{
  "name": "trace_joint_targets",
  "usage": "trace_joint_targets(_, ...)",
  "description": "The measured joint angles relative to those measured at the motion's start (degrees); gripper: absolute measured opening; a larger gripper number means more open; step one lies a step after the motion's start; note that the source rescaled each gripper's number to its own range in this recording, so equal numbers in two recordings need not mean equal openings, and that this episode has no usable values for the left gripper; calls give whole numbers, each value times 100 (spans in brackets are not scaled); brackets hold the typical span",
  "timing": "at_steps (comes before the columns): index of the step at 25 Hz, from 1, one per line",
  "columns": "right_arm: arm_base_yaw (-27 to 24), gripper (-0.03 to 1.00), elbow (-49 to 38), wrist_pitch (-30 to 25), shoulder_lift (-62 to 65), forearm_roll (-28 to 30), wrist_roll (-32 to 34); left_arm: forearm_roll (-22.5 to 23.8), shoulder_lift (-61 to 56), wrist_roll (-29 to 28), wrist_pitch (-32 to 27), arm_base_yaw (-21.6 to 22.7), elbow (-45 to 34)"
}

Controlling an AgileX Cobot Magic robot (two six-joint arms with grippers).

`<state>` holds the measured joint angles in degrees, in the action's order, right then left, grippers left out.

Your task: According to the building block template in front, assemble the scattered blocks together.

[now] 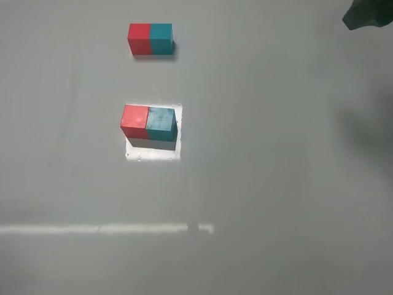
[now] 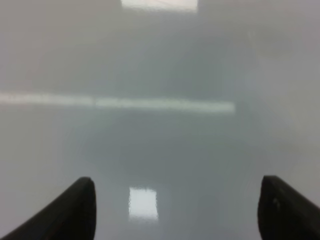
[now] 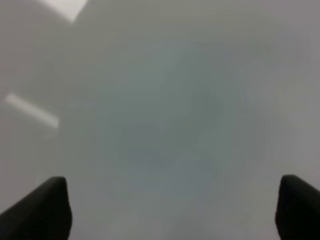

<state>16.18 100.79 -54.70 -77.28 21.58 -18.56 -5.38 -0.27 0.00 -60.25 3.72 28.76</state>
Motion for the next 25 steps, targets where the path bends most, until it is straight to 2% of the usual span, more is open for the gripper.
trace_joint_targets(6, -515, 100, -1798, 395, 1588, -125, 291, 0, 0, 0, 0, 0, 0)
trace_joint_targets(16, -559, 100, -4934, 775, 4920, -223, 1403, 0, 0, 0, 0, 0, 0)
trace_joint_targets(20, -559, 99, -5910, 812, 6194, -795, 1550, 0, 0, 0, 0, 0, 0)
trace_joint_targets(23, -559, 98, -6387, 524, 7013, -1547, 1406, 0, 0, 0, 0, 0, 0)
trace_joint_targets(25, -559, 96, -6627, 270, 7465, -1838, 1384, 0, 0, -35, 0, 0, 0)
